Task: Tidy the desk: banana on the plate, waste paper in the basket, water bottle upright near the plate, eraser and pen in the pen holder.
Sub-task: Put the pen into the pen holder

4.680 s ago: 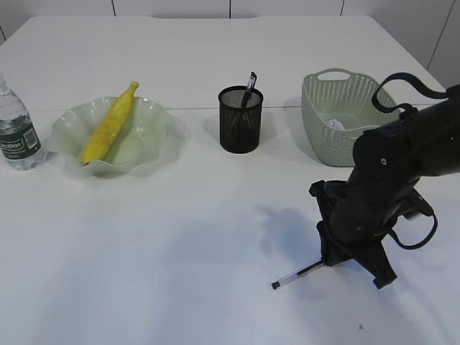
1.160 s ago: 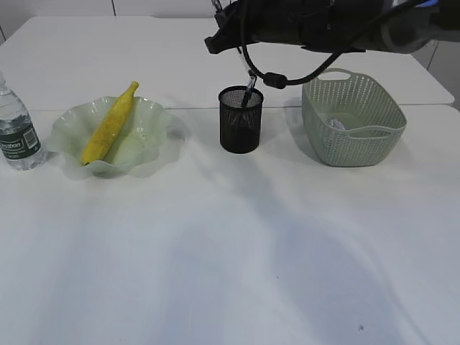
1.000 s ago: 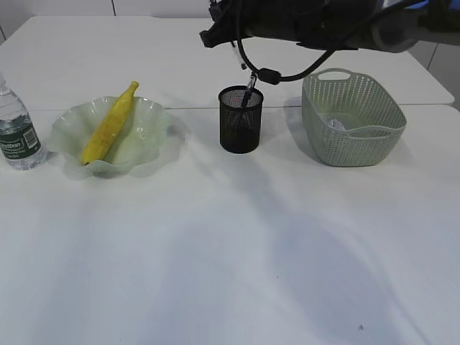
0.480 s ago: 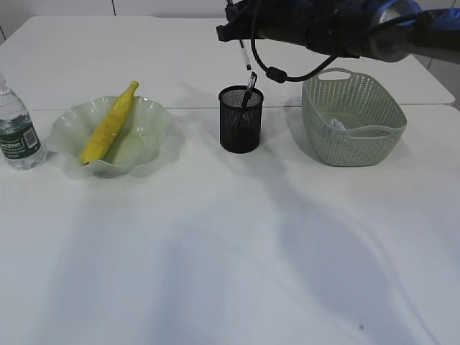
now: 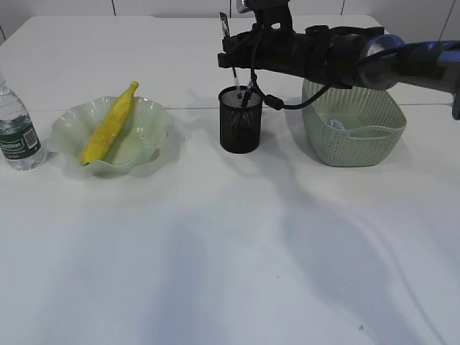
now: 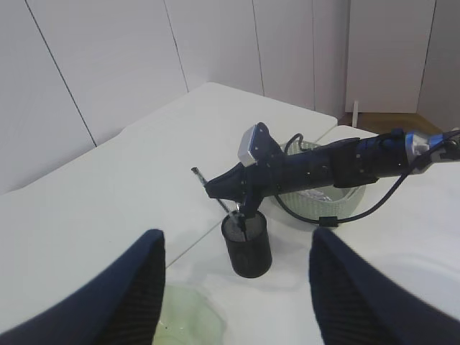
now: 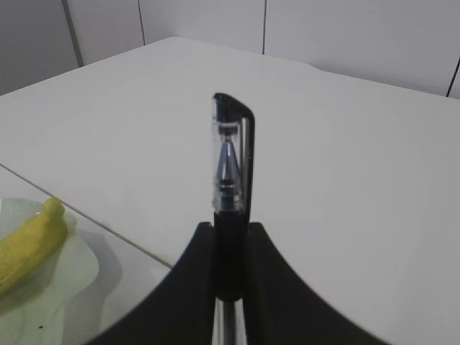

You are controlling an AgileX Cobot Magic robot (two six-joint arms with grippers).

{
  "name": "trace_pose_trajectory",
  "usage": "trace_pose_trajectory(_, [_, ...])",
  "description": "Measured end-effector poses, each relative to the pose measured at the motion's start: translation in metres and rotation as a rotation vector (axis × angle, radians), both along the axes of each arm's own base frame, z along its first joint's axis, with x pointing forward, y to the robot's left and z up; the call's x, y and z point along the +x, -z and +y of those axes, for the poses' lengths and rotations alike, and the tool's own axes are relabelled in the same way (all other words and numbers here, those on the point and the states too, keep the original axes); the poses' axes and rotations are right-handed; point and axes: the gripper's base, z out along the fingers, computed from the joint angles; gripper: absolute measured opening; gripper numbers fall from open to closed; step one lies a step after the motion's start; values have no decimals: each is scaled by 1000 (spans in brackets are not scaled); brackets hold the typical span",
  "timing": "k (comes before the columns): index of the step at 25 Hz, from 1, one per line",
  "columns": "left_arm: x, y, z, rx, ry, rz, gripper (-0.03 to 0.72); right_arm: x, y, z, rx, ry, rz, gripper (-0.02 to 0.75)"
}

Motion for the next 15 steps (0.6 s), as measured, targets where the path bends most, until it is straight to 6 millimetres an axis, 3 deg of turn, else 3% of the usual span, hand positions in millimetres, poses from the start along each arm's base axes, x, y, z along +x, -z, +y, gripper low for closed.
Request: trace_pose_trajectory(15, [0, 0, 0, -1, -1, -1, 443, 1, 9, 1, 27, 1, 29, 56])
